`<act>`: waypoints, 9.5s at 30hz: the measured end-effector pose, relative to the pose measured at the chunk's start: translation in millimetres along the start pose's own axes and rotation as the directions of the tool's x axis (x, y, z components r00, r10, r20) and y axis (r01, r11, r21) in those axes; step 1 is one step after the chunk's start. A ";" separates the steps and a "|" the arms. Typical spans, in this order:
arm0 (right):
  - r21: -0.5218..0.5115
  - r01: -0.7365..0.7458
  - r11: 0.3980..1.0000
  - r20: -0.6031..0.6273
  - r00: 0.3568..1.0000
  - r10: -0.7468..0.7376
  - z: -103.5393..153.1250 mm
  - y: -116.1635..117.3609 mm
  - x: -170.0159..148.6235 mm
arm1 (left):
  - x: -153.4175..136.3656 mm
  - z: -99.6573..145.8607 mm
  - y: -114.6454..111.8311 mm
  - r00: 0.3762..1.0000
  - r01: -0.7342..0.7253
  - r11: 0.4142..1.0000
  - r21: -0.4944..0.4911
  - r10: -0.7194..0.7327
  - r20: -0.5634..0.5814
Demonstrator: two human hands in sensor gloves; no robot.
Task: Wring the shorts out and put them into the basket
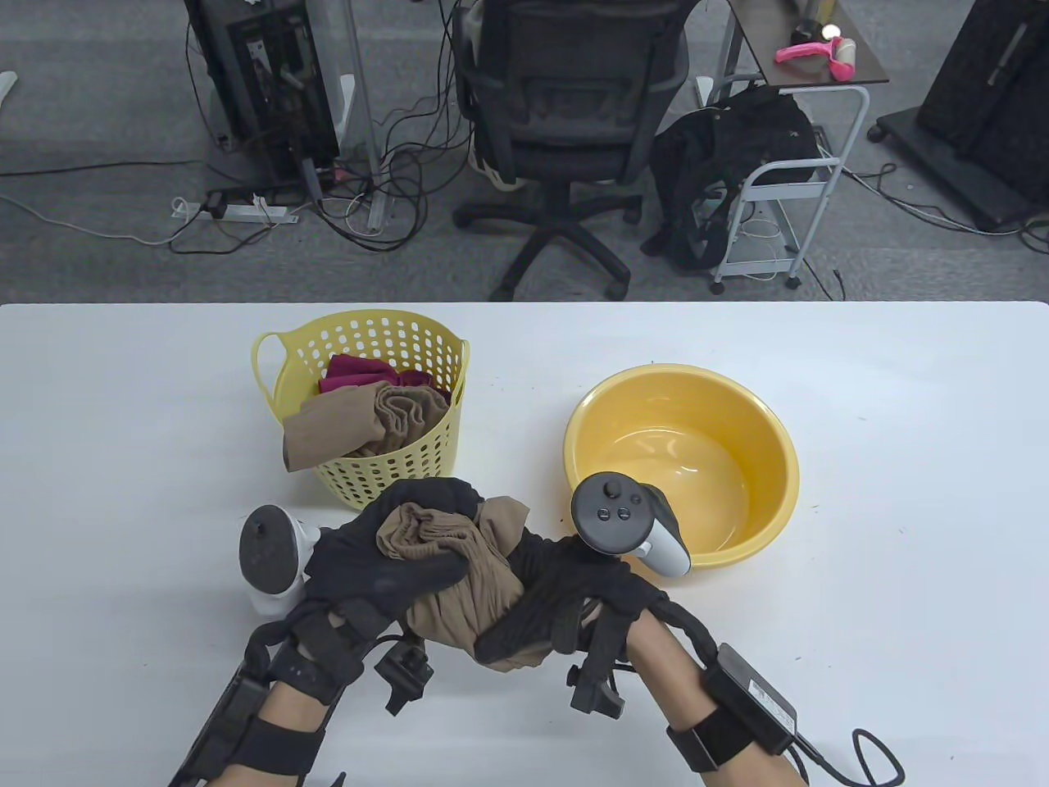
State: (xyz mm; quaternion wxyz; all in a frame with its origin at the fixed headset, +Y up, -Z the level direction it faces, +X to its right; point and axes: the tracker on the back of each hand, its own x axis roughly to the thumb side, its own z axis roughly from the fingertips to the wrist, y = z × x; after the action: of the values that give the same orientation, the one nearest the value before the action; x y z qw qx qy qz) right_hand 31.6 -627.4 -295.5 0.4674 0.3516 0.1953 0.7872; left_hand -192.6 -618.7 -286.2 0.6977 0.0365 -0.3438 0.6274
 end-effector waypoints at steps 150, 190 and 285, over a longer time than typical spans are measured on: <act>-0.016 -0.067 0.998 -0.095 0.993 0.065 3.6 9.7 -8.7 | 39.6 6.8 -0.8 0.872 0.489 0.872 -0.002 -0.489 0.014; -0.223 -0.751 0.622 -0.408 0.651 0.640 61.1 3.9 -50.4 | 59.0 -11.5 26.9 0.717 0.696 0.717 0.042 -0.691 -0.085; -0.223 -0.739 0.635 -0.367 0.667 0.648 75.8 9.5 -50.2 | -2.1 22.5 -27.8 0.350 0.875 0.323 -0.361 -0.937 0.010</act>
State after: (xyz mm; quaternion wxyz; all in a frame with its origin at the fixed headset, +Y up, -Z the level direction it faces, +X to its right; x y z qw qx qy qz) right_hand 97.6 -677.4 -256.8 0.1518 0.2065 -0.0432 0.9656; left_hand -177.3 -637.2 -259.6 0.9554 0.0521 -0.2831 0.0659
